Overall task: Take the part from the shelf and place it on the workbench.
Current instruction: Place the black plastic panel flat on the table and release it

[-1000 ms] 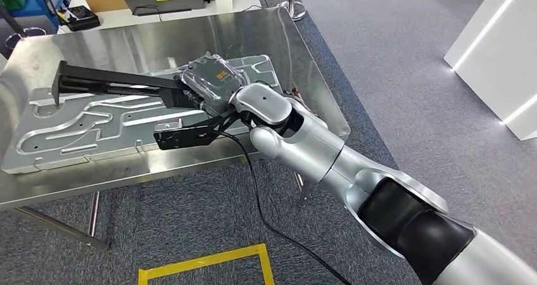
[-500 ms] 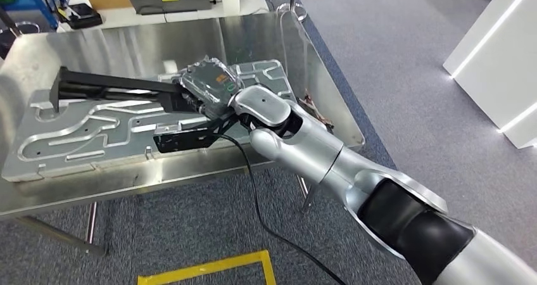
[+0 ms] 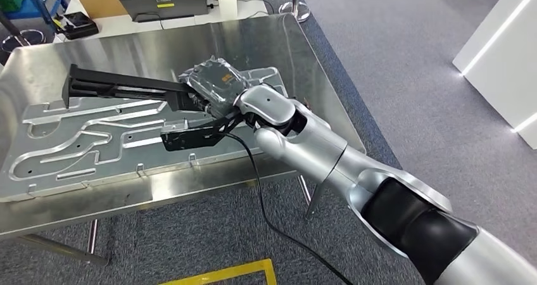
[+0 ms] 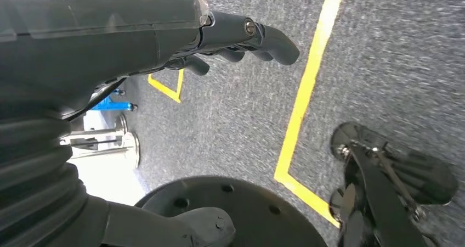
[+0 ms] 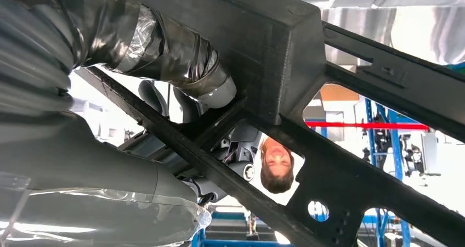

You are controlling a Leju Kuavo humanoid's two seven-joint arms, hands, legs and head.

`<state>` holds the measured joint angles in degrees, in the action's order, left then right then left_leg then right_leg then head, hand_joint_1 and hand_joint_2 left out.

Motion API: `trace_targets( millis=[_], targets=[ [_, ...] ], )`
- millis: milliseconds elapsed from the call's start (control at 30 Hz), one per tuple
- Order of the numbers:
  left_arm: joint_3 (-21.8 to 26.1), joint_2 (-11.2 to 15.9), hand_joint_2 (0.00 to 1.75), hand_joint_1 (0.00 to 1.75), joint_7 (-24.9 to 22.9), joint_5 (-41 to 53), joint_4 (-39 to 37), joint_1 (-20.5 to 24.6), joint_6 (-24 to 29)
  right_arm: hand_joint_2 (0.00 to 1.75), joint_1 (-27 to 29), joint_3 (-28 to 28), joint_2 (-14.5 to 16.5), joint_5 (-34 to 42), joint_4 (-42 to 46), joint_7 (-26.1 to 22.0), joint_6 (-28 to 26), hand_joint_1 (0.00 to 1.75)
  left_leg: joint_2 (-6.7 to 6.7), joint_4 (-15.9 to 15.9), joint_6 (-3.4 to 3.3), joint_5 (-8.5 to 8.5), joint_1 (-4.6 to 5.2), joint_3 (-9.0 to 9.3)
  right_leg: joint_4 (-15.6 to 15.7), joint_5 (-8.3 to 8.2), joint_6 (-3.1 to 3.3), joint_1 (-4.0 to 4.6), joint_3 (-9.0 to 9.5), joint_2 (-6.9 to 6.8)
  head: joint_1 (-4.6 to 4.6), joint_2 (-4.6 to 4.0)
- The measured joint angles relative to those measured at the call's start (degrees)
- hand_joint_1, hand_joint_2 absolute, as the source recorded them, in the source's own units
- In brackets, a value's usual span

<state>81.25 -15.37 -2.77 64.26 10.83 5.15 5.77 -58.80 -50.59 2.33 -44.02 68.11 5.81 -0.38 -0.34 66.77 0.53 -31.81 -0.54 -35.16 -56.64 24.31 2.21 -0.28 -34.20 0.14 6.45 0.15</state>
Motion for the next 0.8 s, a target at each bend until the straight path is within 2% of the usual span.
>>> trace_targets(
  millis=[33,67,100,133,200,233,267,300,400,467,533,567,600,633,700,733,767,800],
  targets=[
    [0.08,0.01,1.75,0.0,0.0,-0.1,0.01,-0.01,0.0,1.75,0.07,-0.08,-0.01,0.05,-0.01,0.0,0.01,1.75,0.0,3.84,0.21,-1.12,-0.08,-2.46,-0.04,0.4,0.08,0.02,0.38,-0.01,-0.01,0.0],
    [0.19,0.02,1.75,0.0,0.0,-0.2,0.0,-0.04,0.0,1.75,0.22,-0.16,-0.03,0.11,-0.03,-0.01,0.02,1.75,0.0,6.56,0.39,-1.4,-0.15,-4.55,-0.13,0.85,0.09,0.03,0.79,0.0,-0.01,0.0],
    [0.3,0.03,1.75,0.0,-0.01,-0.26,0.0,-0.08,0.01,1.75,0.39,-0.23,-0.04,0.16,-0.05,-0.01,0.03,1.75,0.01,7.38,0.5,-0.47,-0.18,-5.83,-0.25,1.38,0.05,0.02,1.29,0.04,-0.01,0.0],
    [0.43,0.03,1.75,0.0,0.0,-0.31,0.0,-0.14,0.02,1.75,0.52,-0.26,-0.05,0.21,-0.07,-0.02,0.03,1.75,0.01,5.86,0.53,1.72,-0.19,-5.98,-0.41,1.96,-0.05,0.0,1.88,0.08,-0.01,0.0],
    [0.69,0.04,1.75,0.0,0.0,-0.33,0.0,-0.25,0.04,1.75,0.59,-0.27,-0.08,0.29,-0.09,-0.02,0.03,1.75,0.06,-1.23,0.38,7.19,-0.17,-3.92,-0.75,3.27,-0.43,0.01,3.14,0.17,-0.01,0.0],
    [0.79,0.04,1.75,0.0,0.01,-0.33,0.0,-0.28,0.04,1.75,0.54,-0.28,-0.1,0.33,-0.1,-0.01,0.03,1.75,0.07,-4.55,0.22,8.74,-0.08,-2.63,-0.97,3.85,-0.72,0.09,3.51,0.24,-0.01,0.0],
    [0.86,0.05,1.75,0.0,0.01,-0.33,-0.01,-0.26,0.05,1.75,0.51,-0.28,-0.13,0.35,-0.12,-0.01,0.03,1.75,0.09,-6.51,-0.06,9.29,0.01,-1.8,-1.08,4.24,-1.03,0.17,3.67,0.28,-0.01,0.0],
    [0.9,0.05,1.75,0.0,0.02,-0.33,-0.01,-0.24,0.05,1.75,0.5,-0.29,-0.16,0.38,-0.14,0.0,0.04,1.75,0.08,-7.23,-0.38,8.93,0.13,-1.42,-1.12,4.51,-1.35,0.22,3.67,0.32,-0.01,0.0],
    [0.94,-0.01,1.75,0.0,0.02,-0.39,-0.01,-0.19,0.04,1.75,0.4,-0.28,-0.17,0.48,-0.01,-0.02,0.04,1.75,-0.03,-8.01,-1.43,8.3,0.06,-0.87,-1.47,5.31,-2.28,0.09,3.71,0.26,-0.01,0.01],
    [0.97,-0.05,1.75,0.0,0.02,-0.53,-0.01,-0.17,0.04,1.75,0.16,-0.26,-0.21,0.6,0.11,-0.02,0.05,1.75,0.0,-8.49,-2.09,7.93,-0.15,-0.06,-5.19,6.95,-2.84,-0.08,1.92,0.2,-0.01,0.01],
    [1.03,-0.04,1.75,0.0,0.03,-0.72,-0.01,-0.12,0.04,1.75,0.18,-0.27,-0.38,0.76,0.1,-0.02,0.09,1.75,0.0,-8.57,-2.48,7.32,-0.13,0.56,-12.73,9.23,-3.25,-0.26,-2.8,0.17,0.0,0.0],
    [1.07,-0.04,1.75,0.0,0.03,-0.81,-0.01,-0.1,0.04,1.75,0.35,-0.28,-0.51,0.84,0.08,-0.02,0.13,1.75,-0.04,-8.56,-2.54,6.96,-0.13,0.91,-15.88,9.63,-3.38,-0.35,-5.22,0.17,0.0,0.0],
    [1.12,-0.04,1.75,0.0,0.03,-0.88,-0.01,-0.13,0.04,1.75,0.55,-0.29,-0.63,0.89,0.05,-0.01,0.16,1.75,-0.12,-8.56,-2.53,6.57,-0.12,1.37,-17.34,8.96,-3.43,-0.43,-6.91,0.17,0.0,0.0],
    [1.16,-0.04,1.75,0.0,0.03,-0.96,-0.01,-0.19,0.05,1.75,0.69,-0.3,-0.71,0.93,0.03,0.0,0.19,1.75,-0.19,-8.55,-2.48,6.13,-0.12,1.95,-16.51,7.02,-3.38,-0.48,-7.46,0.17,0.0,0.0],
    [1.22,-0.04,1.75,0.0,0.03,-1.15,-0.01,-0.29,0.06,1.75,0.74,-0.28,-0.87,1.0,0.01,0.02,0.21,1.75,-0.28,-8.58,-2.23,5.15,-0.11,3.31,-9.66,1.16,-2.93,-0.43,-5.86,0.17,0.0,0.0],
    [1.23,-0.05,1.75,0.0,0.04,-1.24,-0.01,-0.27,0.07,1.75,0.69,-0.28,-1.03,1.05,-0.02,0.01,0.22,1.75,-0.29,-8.59,-2.0,4.68,-0.03,3.83,-6.26,-0.95,-2.6,-0.24,-4.71,0.16,0.0,0.0],
    [1.24,-0.07,1.75,0.0,0.06,-1.31,-0.01,-0.22,0.07,1.75,0.65,-0.29,-1.18,1.13,-0.03,0.01,0.25,1.75,-0.31,-8.63,-1.7,4.32,-0.01,4.09,-3.66,-1.84,-2.23,-0.01,-3.74,0.14,0.0,0.0],
    [1.25,-0.09,1.75,0.0,0.09,-1.34,-0.01,-0.15,0.07,1.75,0.64,-0.3,-1.3,1.22,-0.03,0.0,0.28,1.75,-0.32,-8.7,-1.39,4.05,0.01,4.17,-2.46,-1.76,-1.92,0.22,-3.26,0.13,0.0,0.0]
  ],
)
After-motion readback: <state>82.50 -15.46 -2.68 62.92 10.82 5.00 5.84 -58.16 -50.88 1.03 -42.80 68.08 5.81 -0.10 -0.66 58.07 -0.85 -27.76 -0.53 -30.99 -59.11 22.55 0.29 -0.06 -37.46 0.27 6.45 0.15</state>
